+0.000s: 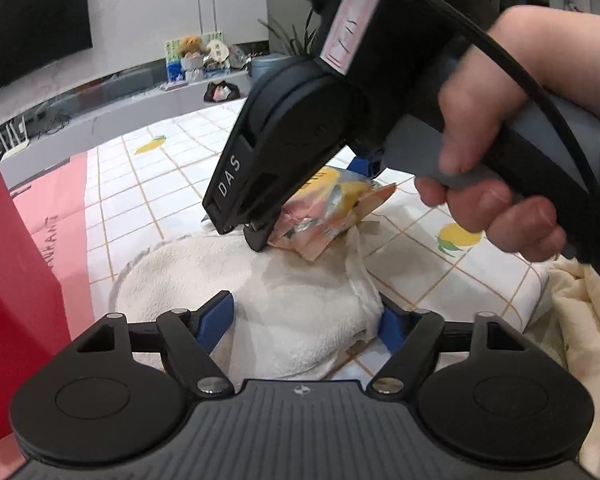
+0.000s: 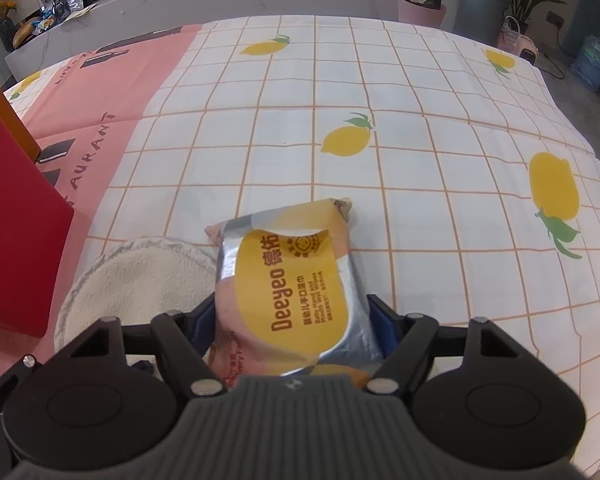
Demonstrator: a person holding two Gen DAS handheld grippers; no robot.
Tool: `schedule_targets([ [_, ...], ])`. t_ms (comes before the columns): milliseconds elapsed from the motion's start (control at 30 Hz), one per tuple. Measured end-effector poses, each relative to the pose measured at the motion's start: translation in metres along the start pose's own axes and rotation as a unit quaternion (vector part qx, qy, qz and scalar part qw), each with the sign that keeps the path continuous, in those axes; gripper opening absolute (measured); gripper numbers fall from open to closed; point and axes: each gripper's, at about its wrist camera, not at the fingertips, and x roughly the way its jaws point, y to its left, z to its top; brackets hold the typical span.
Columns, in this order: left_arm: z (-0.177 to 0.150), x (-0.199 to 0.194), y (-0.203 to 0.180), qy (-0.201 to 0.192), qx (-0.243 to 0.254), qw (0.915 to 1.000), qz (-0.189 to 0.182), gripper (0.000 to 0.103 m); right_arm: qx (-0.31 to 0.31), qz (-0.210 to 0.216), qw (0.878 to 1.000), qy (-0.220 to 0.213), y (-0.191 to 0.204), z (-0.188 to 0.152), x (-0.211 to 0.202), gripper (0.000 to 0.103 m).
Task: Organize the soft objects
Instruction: 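Grasp the yellow Deeyeo packet with the right gripper while the left grasps the beige pad, then lift the beige pad and snack packet and carry both over the white box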
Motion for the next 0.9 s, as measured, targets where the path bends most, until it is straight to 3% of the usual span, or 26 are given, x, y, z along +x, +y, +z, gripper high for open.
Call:
schedule_targets([
  [67, -0.001, -0.002, 0.002, -0.002, -0.007, 1.0, 0.001, 0.072, 0.012, 0.001, 1.0, 0.0, -0.004, 0.0, -0.003, 0.067],
  [133, 0.0, -0.005, 0.007, -0.004, -0.013, 0.9999, 0.002, 0.049, 0.016, -0.005, 1.0, -0.003, -0.006, -0.002, -0.008, 0.065],
  [233, 0.004, -0.005, 0.021, -0.002, -0.051, 0.9987, -0.003, 0.035, 0.021, -0.014, 1.0, -0.009, -0.01, -0.004, -0.018, 0.065],
  [400, 0.007, -0.016, 0.052, 0.002, -0.143, 0.9886, -0.048, 0.029, 0.035, -0.032, 0.999, -0.014, -0.017, -0.009, -0.034, 0.064],
  [500, 0.009, -0.029, 0.073, -0.004, -0.2, 0.977, -0.074, 0.028, 0.039, -0.051, 0.998, -0.014, -0.022, -0.019, -0.043, 0.064],
  [600, 0.009, -0.037, 0.091, -0.009, -0.243, 0.965, -0.097, 0.028, 0.06, -0.041, 0.997, -0.007, -0.027, -0.033, -0.046, 0.063],
  [900, 0.011, -0.034, 0.099, 0.01, -0.259, 0.9617, -0.089, 0.028, 0.035, -0.053, 0.998, 0.023, -0.011, -0.044, -0.027, 0.063],
])
